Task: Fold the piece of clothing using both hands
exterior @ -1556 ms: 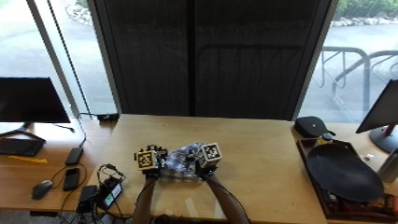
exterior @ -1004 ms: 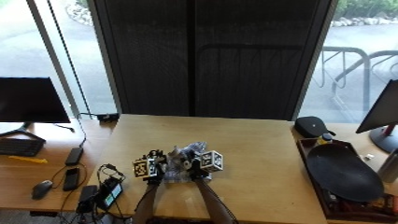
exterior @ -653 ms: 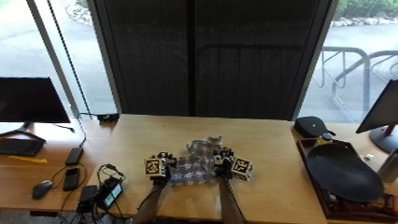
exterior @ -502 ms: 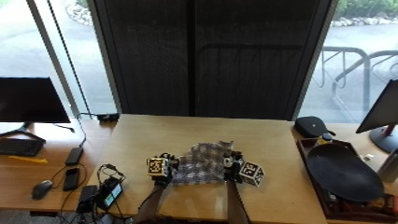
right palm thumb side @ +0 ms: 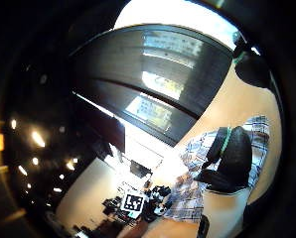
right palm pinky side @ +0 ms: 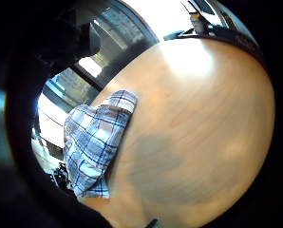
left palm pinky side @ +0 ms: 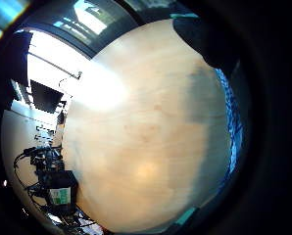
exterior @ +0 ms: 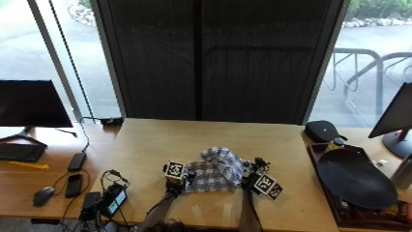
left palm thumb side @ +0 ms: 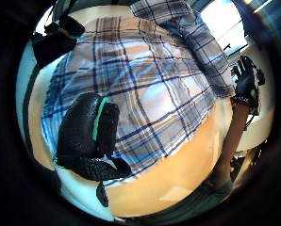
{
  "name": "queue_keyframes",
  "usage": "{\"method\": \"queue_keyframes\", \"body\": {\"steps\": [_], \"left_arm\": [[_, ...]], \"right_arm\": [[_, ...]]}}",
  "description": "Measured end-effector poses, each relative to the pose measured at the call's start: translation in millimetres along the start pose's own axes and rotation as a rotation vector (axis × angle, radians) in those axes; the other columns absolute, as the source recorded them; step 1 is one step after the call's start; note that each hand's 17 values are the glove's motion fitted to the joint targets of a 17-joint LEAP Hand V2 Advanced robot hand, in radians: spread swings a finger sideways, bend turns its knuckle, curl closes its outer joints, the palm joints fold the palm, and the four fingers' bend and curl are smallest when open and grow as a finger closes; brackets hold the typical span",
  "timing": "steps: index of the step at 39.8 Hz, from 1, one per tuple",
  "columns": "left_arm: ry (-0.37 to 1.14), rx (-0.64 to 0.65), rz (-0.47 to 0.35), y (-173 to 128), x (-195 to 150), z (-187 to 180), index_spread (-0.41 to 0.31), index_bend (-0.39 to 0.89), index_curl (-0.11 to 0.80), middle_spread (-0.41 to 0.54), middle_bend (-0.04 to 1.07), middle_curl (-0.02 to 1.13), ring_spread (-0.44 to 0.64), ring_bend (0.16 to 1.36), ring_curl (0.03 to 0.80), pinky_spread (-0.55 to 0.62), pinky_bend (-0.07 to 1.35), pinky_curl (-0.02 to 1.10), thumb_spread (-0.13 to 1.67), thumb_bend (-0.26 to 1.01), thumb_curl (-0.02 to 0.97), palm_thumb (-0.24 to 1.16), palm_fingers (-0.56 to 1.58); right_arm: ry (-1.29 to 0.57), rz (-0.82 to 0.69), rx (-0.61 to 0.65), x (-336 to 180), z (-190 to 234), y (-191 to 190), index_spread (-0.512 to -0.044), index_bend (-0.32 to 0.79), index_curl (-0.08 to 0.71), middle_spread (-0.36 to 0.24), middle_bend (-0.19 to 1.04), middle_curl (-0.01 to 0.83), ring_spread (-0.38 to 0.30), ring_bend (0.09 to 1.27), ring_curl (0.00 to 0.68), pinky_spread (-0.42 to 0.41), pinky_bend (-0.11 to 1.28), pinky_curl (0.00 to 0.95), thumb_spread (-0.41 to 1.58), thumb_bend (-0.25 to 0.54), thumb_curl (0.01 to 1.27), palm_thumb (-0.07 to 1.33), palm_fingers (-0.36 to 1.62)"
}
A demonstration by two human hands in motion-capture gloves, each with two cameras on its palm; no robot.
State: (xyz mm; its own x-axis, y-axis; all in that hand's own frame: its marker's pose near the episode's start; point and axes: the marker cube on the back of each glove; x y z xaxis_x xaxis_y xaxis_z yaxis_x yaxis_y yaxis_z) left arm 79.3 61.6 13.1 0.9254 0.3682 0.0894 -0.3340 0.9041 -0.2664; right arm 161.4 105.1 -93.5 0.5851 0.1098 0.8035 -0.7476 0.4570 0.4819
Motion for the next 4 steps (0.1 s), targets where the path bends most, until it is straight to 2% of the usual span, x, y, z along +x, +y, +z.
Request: {"method": "queue_keyframes", "body": {"steps": [2, 4], "left_arm": [[0.022, 0.029, 0.008, -5.5, 5.3, 1.7, -0.211, 0.18, 0.420, -0.190, 0.32, 0.42, -0.03, 0.38, 0.329, 0.38, 0.14, 0.05, 1.19, -0.02, 0.316, 0.36, 0.75], [0.037, 0.060, 0.011, -10.8, 8.4, 3.0, -0.211, 0.18, 0.421, -0.190, 0.32, 0.42, -0.03, 0.38, 0.330, 0.38, 0.14, 0.05, 1.19, -0.02, 0.316, 0.36, 0.75]], "right_arm": [[0.067, -0.086, 0.034, -1.0, 3.8, 0.9, -0.251, 0.13, 0.359, -0.084, 0.19, 0.391, -0.112, 0.36, 0.375, 0.146, 0.33, 0.322, 1.01, 0.104, 0.57, 0.98, 0.72], [0.123, -0.043, -0.016, -1.0, 5.5, 8.9, -0.252, 0.13, 0.359, -0.082, 0.19, 0.394, -0.109, 0.35, 0.375, 0.147, 0.32, 0.322, 1.03, 0.096, 0.57, 0.97, 0.72]]}}
